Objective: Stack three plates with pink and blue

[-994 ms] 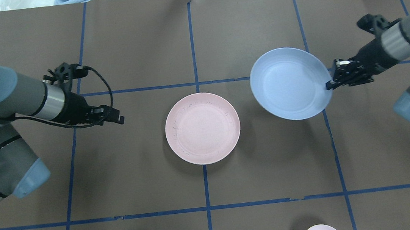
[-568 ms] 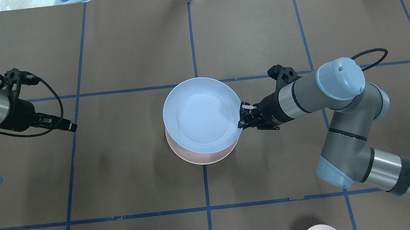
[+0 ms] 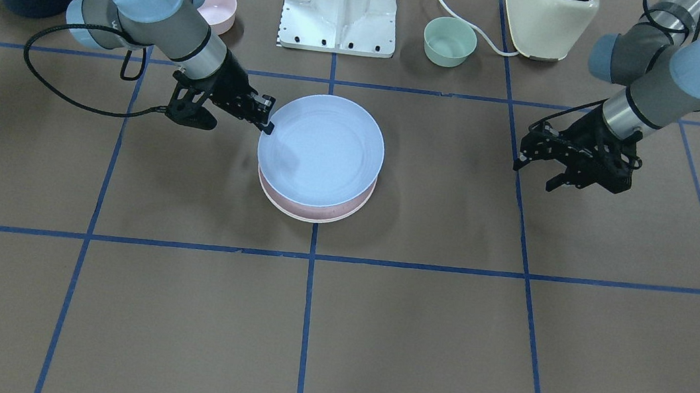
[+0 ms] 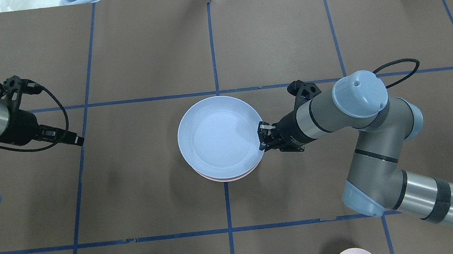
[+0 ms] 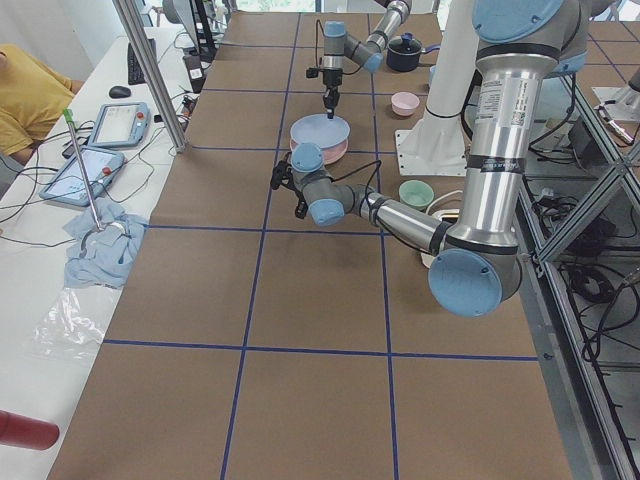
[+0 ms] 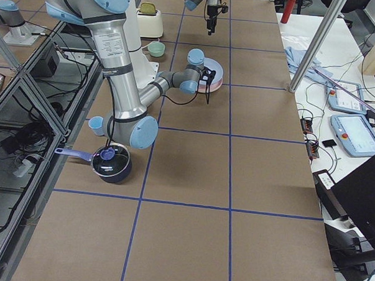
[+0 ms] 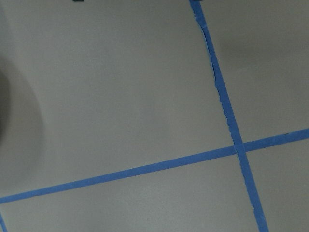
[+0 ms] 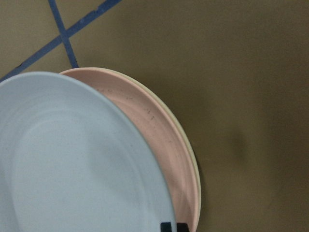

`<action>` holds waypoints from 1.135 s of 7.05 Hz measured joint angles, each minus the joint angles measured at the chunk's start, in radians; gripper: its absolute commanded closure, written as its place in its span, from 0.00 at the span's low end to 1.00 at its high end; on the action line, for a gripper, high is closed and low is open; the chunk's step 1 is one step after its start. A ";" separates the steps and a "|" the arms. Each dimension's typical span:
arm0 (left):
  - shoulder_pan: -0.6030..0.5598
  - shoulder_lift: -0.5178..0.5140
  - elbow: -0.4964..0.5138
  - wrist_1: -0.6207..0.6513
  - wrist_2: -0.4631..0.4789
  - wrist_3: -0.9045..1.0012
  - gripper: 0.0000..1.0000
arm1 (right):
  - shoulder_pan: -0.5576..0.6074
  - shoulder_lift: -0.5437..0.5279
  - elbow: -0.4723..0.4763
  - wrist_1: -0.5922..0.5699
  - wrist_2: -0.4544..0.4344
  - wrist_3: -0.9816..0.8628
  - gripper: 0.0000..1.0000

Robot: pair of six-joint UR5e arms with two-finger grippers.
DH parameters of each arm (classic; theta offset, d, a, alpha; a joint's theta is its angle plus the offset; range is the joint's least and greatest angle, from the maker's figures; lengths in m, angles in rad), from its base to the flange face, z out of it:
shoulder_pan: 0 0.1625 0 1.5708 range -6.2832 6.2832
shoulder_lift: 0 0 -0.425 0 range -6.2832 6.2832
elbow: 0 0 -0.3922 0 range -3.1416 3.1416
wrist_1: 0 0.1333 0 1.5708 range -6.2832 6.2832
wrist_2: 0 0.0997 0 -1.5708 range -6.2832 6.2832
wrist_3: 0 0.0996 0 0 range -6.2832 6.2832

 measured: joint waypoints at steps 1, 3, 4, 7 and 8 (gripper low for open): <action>0.000 0.000 0.000 0.000 0.000 0.000 0.20 | -0.001 0.002 -0.003 -0.002 -0.003 -0.001 1.00; 0.000 0.000 0.001 0.000 0.000 0.000 0.20 | -0.004 0.003 -0.005 -0.009 -0.009 -0.001 0.00; 0.000 0.000 0.001 0.000 0.000 0.000 0.20 | -0.010 0.006 -0.005 -0.022 -0.024 -0.001 0.00; -0.001 0.000 0.000 -0.001 -0.001 0.000 0.20 | 0.008 0.004 0.005 -0.042 -0.030 -0.003 0.00; -0.011 0.001 0.000 0.000 -0.001 0.015 0.20 | 0.052 -0.012 0.008 -0.042 0.004 -0.006 0.00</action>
